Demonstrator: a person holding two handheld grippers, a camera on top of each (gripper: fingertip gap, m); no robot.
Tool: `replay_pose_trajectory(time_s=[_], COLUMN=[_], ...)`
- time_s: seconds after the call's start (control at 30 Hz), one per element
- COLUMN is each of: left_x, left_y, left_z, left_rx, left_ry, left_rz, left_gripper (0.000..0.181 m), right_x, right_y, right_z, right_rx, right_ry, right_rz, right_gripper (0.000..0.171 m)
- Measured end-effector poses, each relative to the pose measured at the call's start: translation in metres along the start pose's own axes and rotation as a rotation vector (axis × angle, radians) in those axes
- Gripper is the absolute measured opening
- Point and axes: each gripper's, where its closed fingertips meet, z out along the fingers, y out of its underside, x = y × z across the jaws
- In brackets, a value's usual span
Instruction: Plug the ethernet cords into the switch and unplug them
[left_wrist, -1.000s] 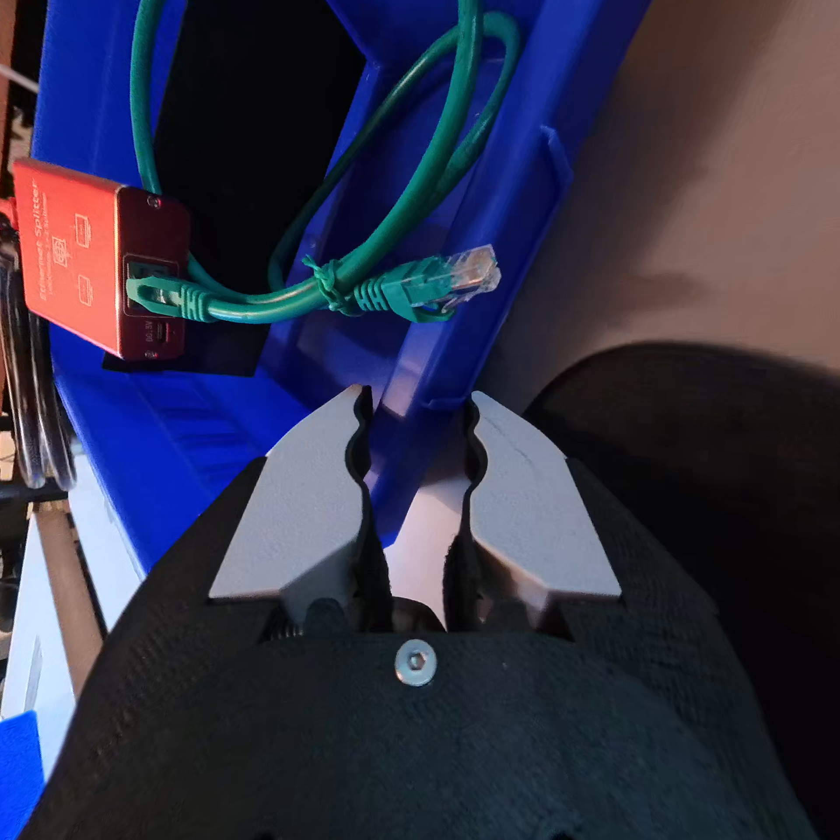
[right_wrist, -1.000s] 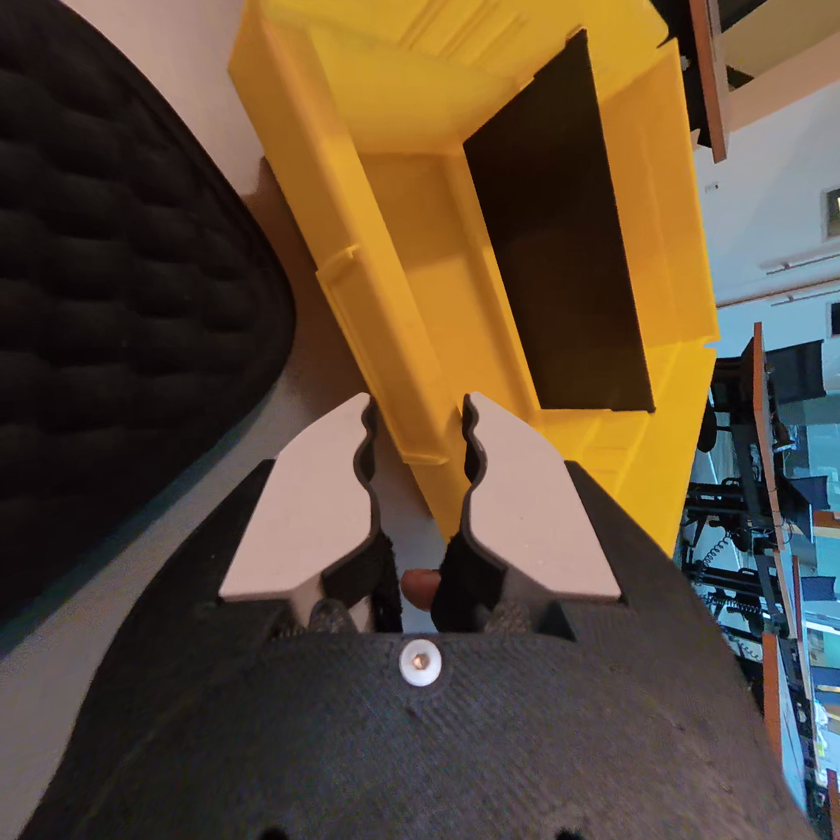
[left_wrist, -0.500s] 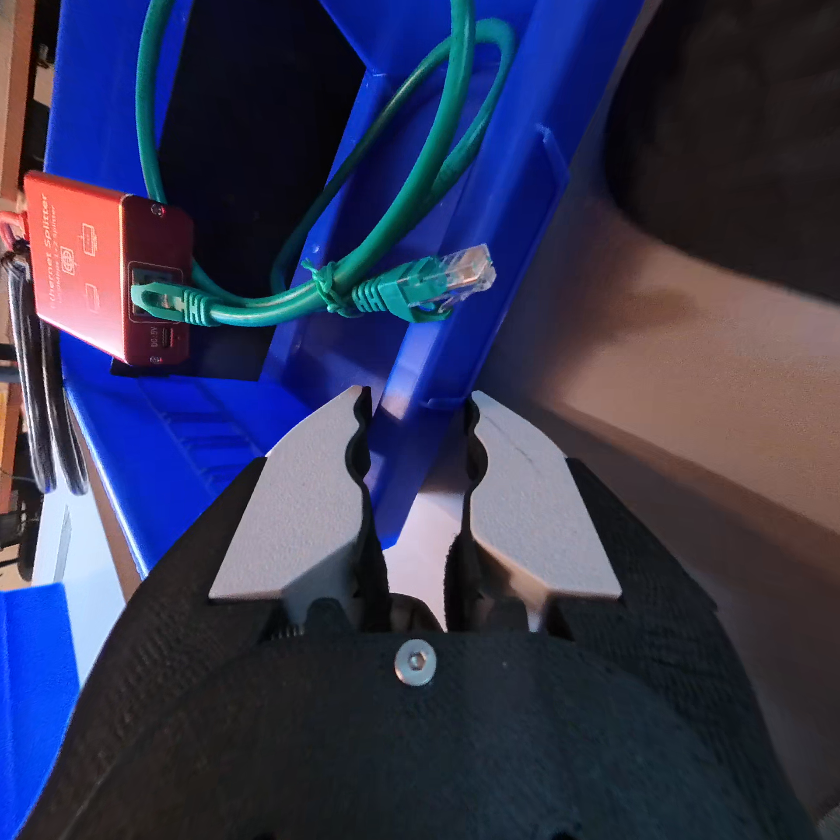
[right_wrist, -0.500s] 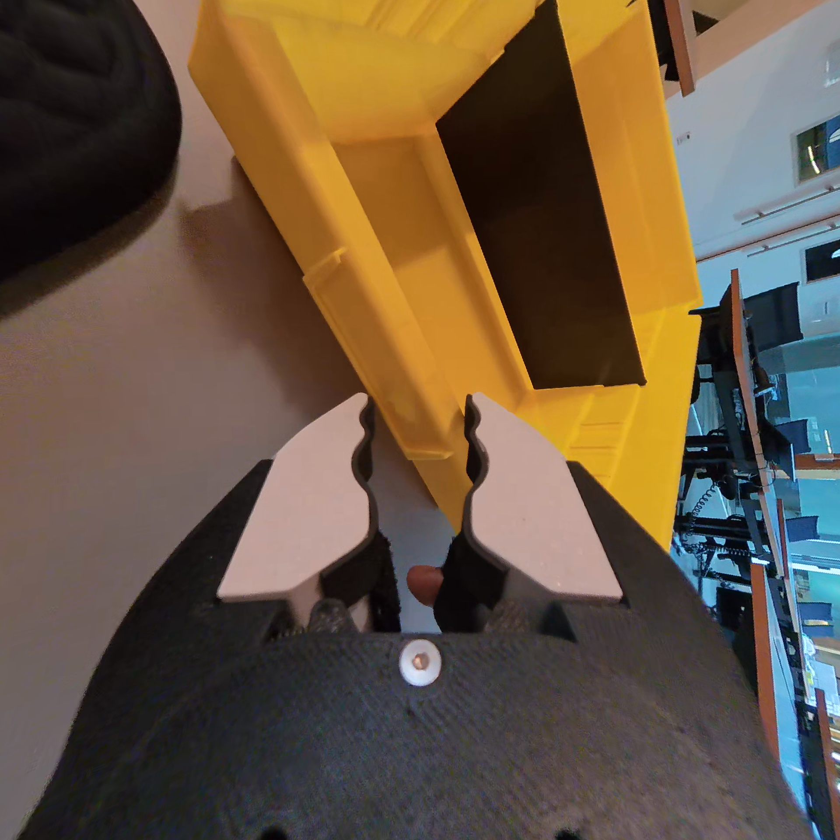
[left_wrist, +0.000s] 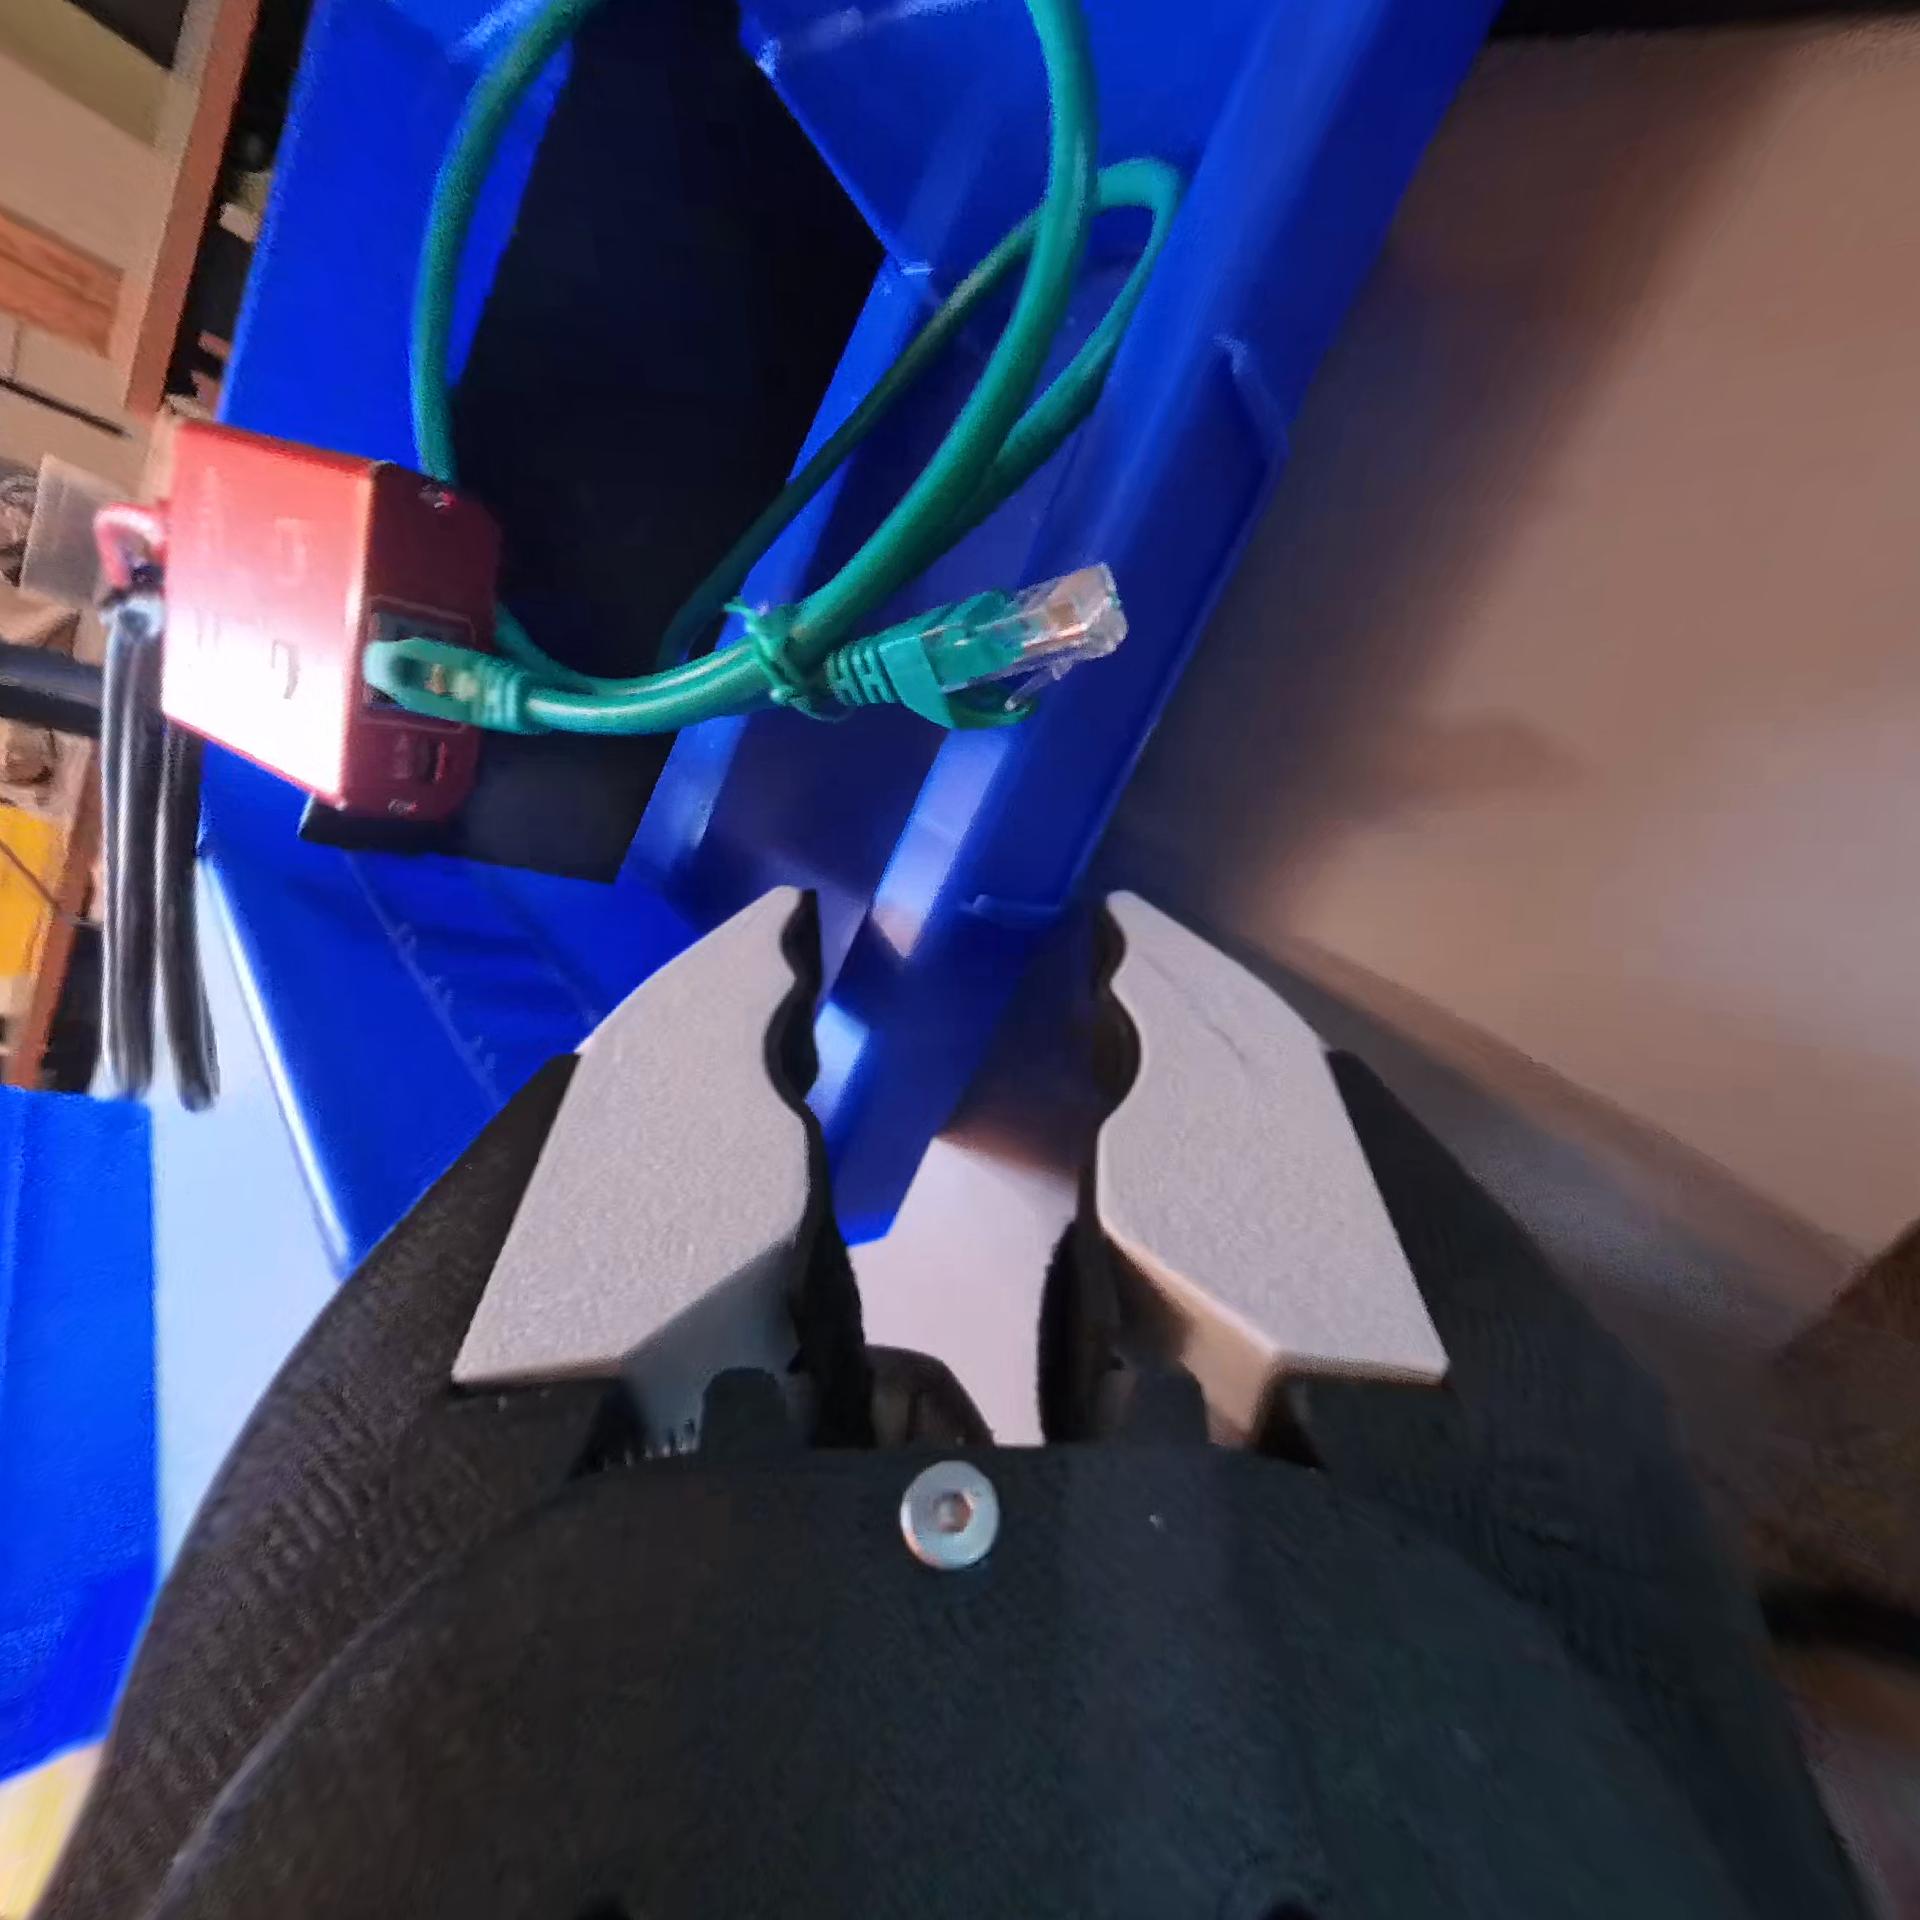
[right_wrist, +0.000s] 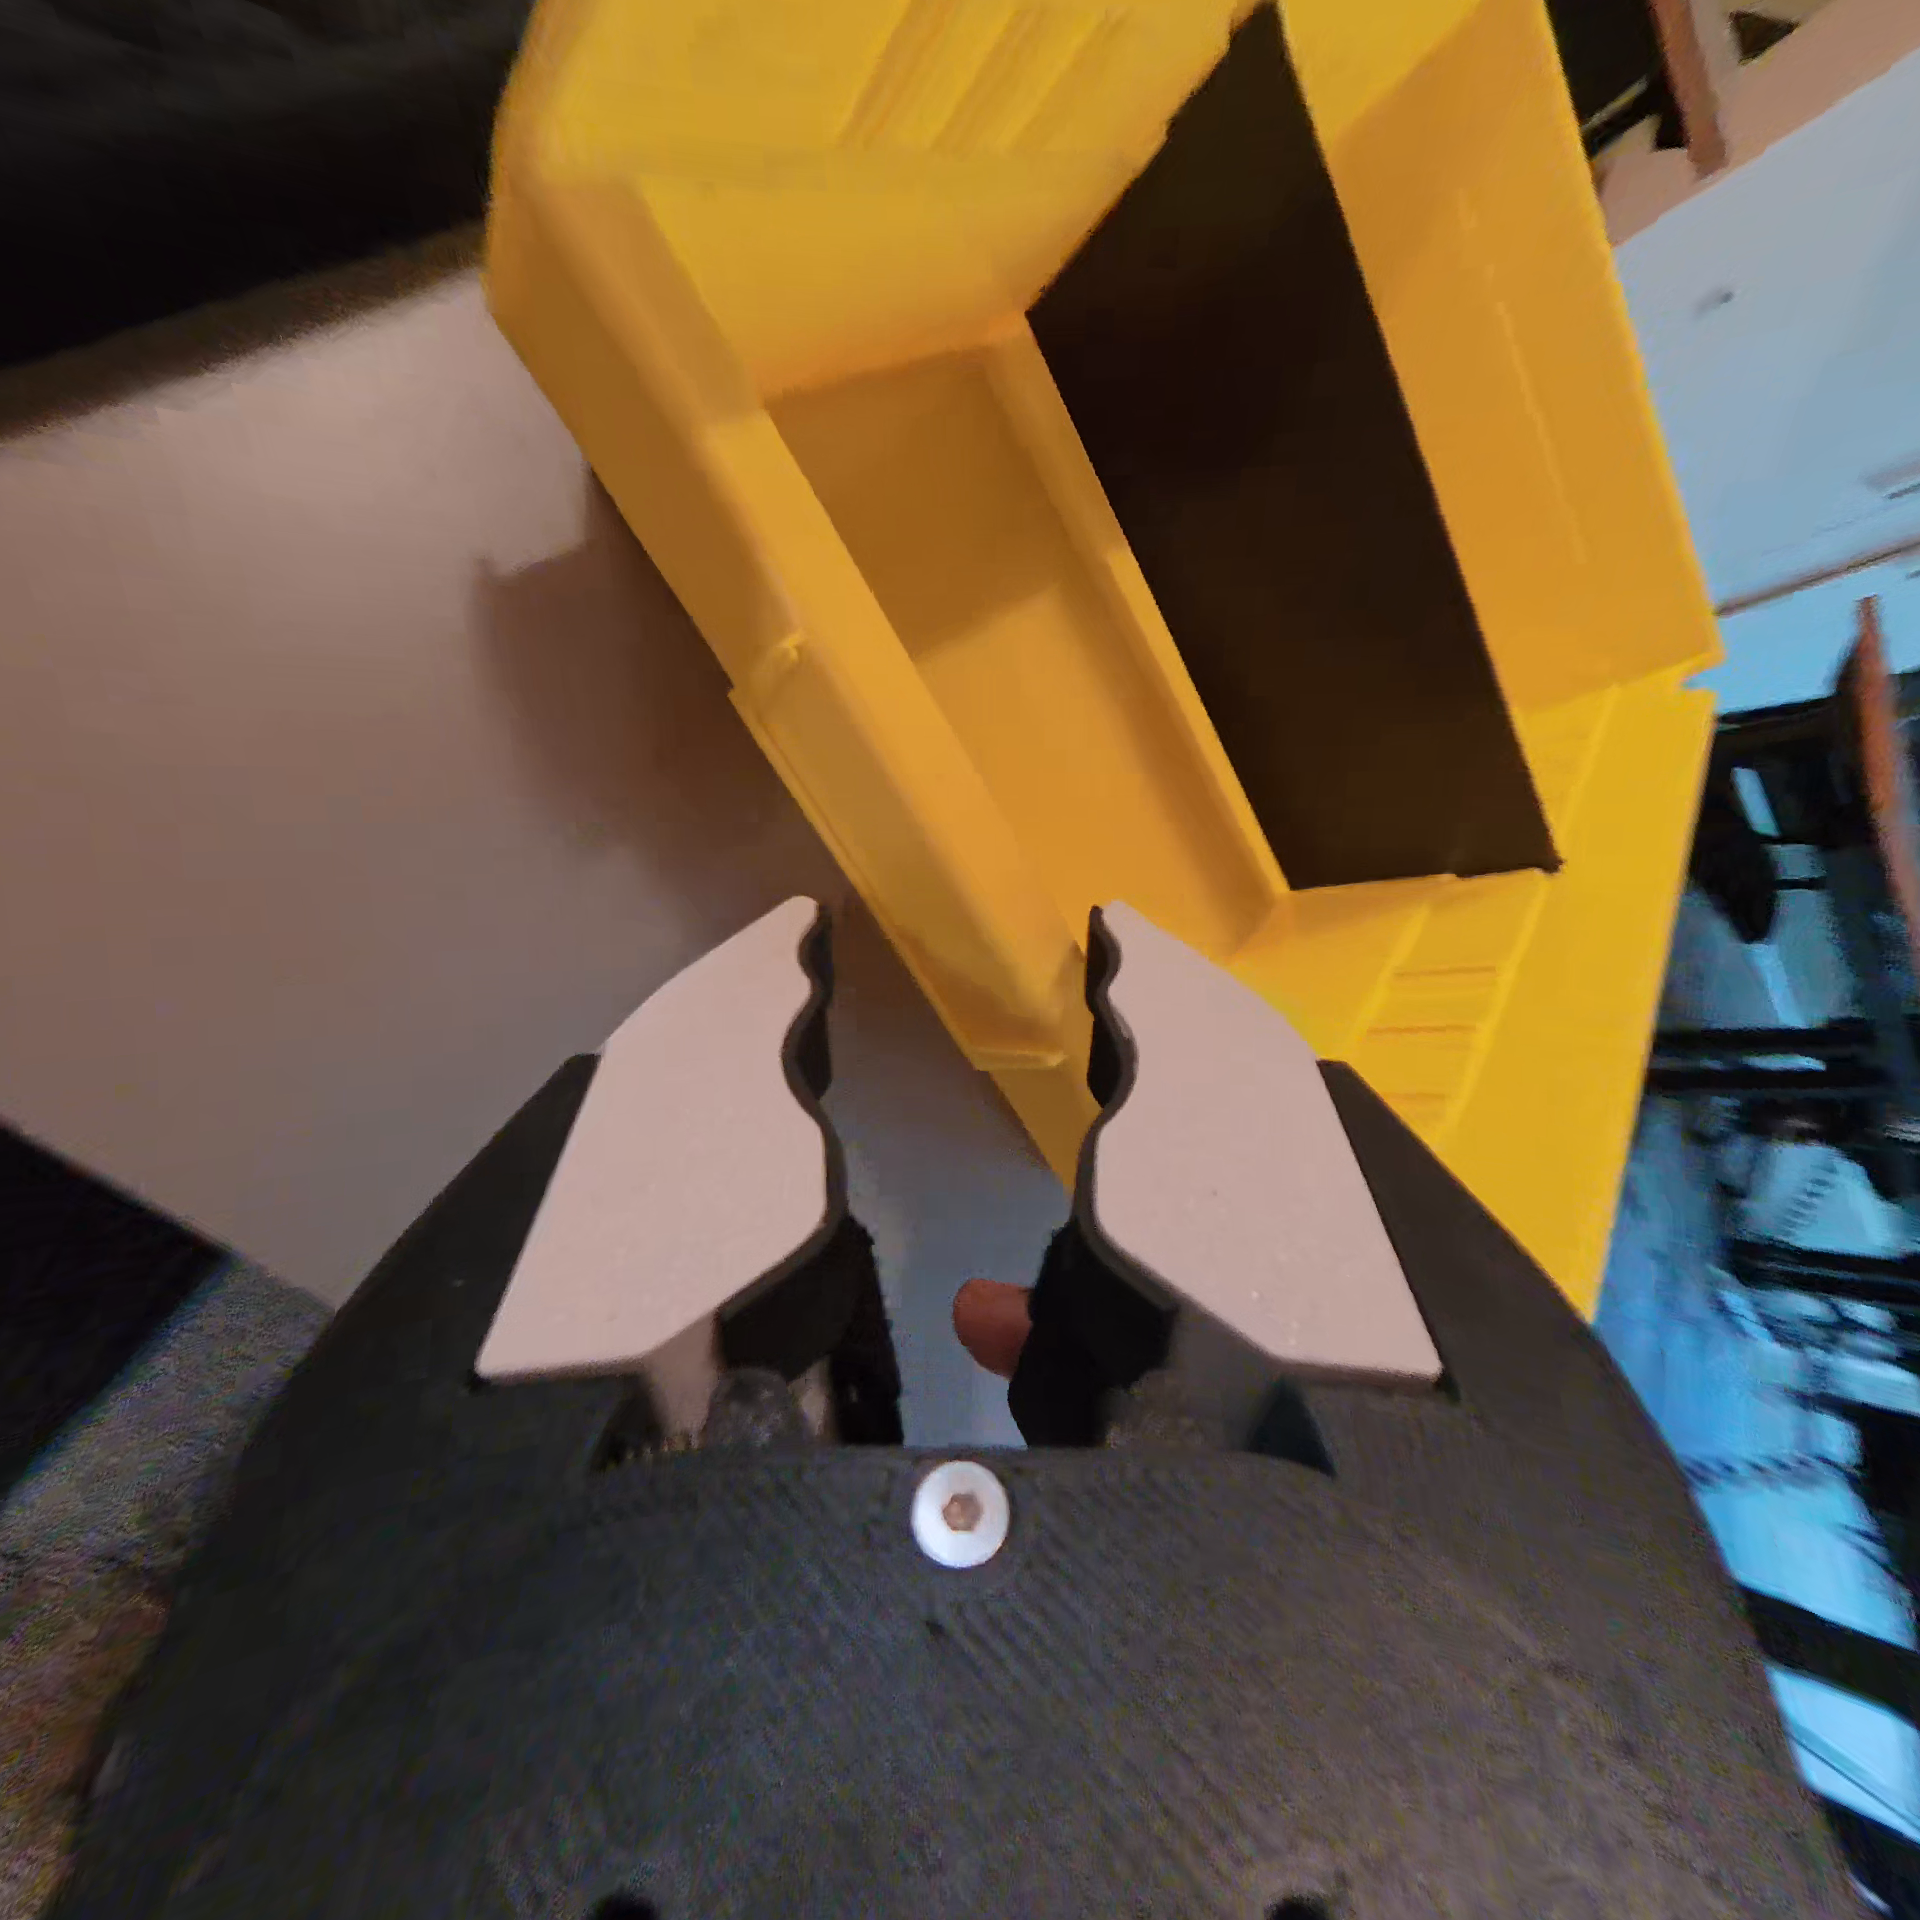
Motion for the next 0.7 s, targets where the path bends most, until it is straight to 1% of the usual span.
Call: replay_pose_trajectory(time_s=[0.07,0.1,0.13,0.17,0.2,0.23,0.27,0.33,0.4,0.47,0.57,0.67,0.7], left_x=[-0.003,-0.010,-0.027,-0.048,-0.068,-0.083,-0.094,-0.102,-0.109,-0.111,-0.117,-0.115,-0.114], left_y=[-0.014,-0.028,-0.046,-0.064,-0.077,-0.084,-0.087,-0.086,-0.072,-0.066,-0.043,-0.035,-0.032], left_z=[-0.015,-0.025,-0.036,-0.048,-0.056,-0.058,-0.056,-0.040,-0.017,0.005,0.026,0.045,0.050], left_rx=[0.099,0.188,0.301,0.403,0.467,0.489,0.471,0.376,0.251,0.184,0.014,-0.063,-0.093], left_ry=[-0.029,-0.062,-0.123,-0.193,-0.246,-0.282,-0.311,-0.325,-0.361,-0.333,-0.392,-0.345,-0.339], left_rz=[-0.139,-0.234,-0.346,-0.480,-0.622,-0.747,-0.843,-0.923,-1.006,-1.077,-1.066,-1.071,-1.063], left_gripper=[0.061,0.063,0.062,0.063,0.065,0.069,0.074,0.082,0.083,0.085,0.087,0.087,0.084], right_x=[0.002,0.011,0.022,0.032,0.040,0.046,0.049,0.050,0.044,0.038,0.034,0.033,0.033], right_y=[-0.024,-0.041,-0.060,-0.079,-0.095,-0.108,-0.117,-0.127,-0.130,-0.129,-0.128,-0.135,-0.138], right_z=[-0.012,-0.021,-0.033,-0.047,-0.061,-0.073,-0.082,-0.088,-0.083,-0.074,-0.066,-0.069,-0.071], right_rx=[0.147,0.249,0.362,0.477,0.579,0.655,0.705,0.729,0.684,0.606,0.543,0.599,0.618], right_ry=[-0.006,0.037,0.094,0.149,0.198,0.242,0.278,0.312,0.301,0.279,0.270,0.270,0.274], right_rz=[0.074,0.105,0.133,0.154,0.167,0.172,0.172,0.152,0.106,0.057,0.018,0.023,0.024], right_gripper=[0.059,0.070,0.082,0.088,0.090,0.090,0.090,0.089,0.088,0.089,0.090,0.087,0.086])
